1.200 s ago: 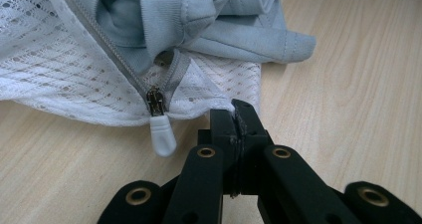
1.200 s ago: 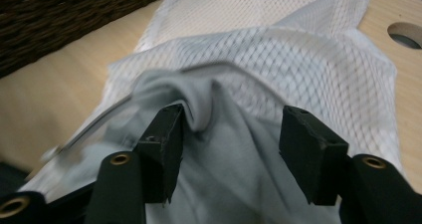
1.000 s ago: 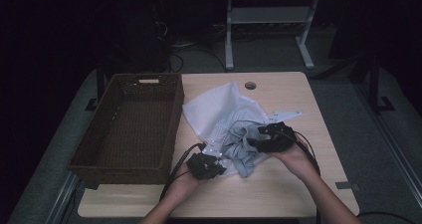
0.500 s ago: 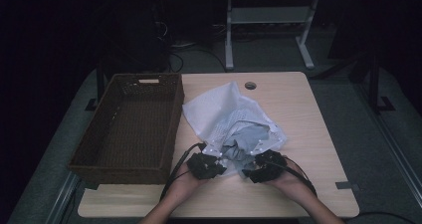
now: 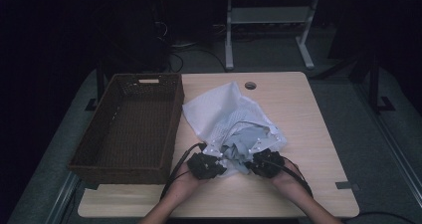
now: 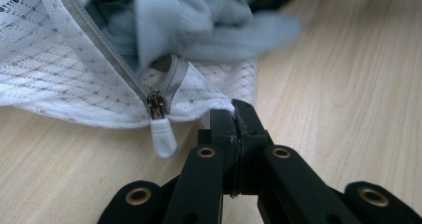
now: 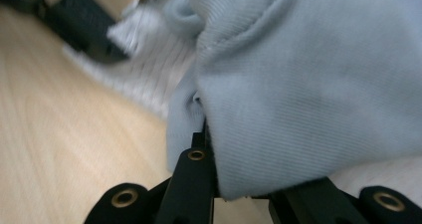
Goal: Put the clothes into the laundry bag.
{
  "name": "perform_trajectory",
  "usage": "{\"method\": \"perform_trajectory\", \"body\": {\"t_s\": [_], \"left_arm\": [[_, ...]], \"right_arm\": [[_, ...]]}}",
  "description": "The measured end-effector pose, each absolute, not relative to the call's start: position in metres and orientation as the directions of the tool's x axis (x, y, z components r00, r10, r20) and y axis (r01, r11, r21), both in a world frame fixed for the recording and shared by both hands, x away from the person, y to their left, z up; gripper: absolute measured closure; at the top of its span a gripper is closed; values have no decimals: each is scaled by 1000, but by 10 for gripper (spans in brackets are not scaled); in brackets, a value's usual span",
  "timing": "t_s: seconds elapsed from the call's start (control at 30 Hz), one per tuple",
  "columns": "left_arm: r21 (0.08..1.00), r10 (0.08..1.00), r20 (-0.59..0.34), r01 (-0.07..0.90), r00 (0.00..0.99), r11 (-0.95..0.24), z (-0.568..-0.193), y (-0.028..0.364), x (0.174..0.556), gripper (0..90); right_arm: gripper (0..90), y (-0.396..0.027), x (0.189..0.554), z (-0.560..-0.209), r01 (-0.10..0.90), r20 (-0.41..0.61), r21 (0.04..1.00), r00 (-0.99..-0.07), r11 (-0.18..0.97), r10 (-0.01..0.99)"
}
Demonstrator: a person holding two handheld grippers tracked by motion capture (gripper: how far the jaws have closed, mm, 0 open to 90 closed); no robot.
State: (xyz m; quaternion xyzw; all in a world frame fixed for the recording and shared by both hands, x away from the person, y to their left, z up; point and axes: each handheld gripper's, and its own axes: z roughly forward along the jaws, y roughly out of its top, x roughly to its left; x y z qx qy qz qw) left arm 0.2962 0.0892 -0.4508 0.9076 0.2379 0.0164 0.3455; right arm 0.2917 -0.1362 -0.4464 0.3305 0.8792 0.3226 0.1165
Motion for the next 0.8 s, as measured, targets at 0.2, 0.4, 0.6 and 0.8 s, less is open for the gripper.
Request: {"method": "perform_trajectory", "body": {"t_s": [0.2, 0.4, 0.6, 0.8], "left_arm": [[624, 430, -132, 412, 893, -664, -452, 88, 295, 891], [617, 417, -131, 403, 899, -676, -452, 86, 294, 892], [617, 408, -142, 403, 902, -676, -452, 86, 294, 894], [622, 425, -140, 413, 894, -665, -451, 89, 296, 894]], "right_arm": [[838, -129, 310, -437, 496, 9, 699, -726, 516, 687], [838, -113, 331, -440, 494, -28, 699, -703, 516, 710], [839, -102, 355, -444, 506, -58, 693, -670, 513, 740], [838, -94, 375, -449, 520, -71, 704, -625, 483, 777]]}}
